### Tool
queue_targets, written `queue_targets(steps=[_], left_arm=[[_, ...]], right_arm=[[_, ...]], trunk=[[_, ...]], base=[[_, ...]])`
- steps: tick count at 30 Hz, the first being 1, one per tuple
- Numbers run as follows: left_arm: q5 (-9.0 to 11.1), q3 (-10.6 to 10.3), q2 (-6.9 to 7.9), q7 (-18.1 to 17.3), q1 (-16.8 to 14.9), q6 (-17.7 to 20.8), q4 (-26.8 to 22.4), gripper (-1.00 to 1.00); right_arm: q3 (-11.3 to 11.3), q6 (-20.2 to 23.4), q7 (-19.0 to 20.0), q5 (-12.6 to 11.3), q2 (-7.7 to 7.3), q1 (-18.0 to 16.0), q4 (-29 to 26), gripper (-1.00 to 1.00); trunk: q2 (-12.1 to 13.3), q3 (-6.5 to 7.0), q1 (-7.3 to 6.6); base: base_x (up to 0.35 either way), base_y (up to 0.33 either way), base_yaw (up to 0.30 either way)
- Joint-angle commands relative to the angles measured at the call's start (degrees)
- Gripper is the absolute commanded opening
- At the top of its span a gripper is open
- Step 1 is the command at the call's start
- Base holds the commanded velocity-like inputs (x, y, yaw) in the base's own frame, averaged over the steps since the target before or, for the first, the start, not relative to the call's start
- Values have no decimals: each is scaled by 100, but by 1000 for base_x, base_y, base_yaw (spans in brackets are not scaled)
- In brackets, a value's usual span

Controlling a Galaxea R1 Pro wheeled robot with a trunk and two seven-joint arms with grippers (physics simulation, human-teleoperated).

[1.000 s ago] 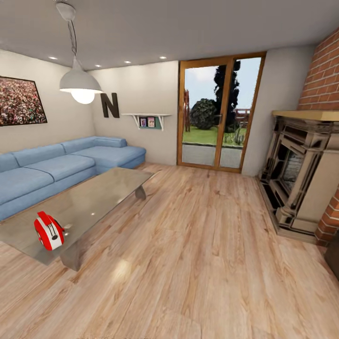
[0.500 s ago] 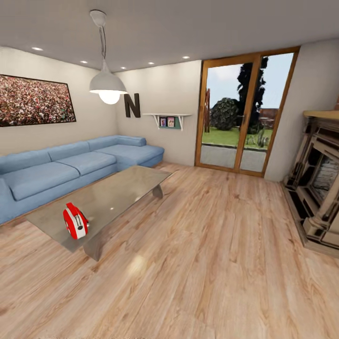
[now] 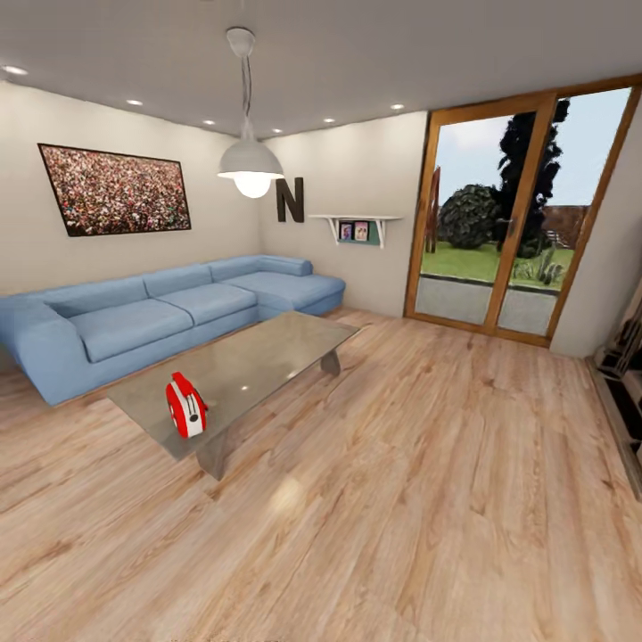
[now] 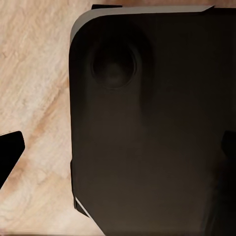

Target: Turn on the radio receiver that's on the table in the living room.

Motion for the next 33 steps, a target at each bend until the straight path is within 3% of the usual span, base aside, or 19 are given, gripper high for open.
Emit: queue_targets(steps=[1,33], left_arm=[[0,1,0,0,0,0,0,100],[0,7,0,0,0,0,0,100]], right_arm=[[0,0,-2,0,0,0,-1,100],[0,0,-5,0,0,0,-2,100]], trunk=[[0,0,0],[0,0,0]], base=[[0,0,272],[0,0,272]])
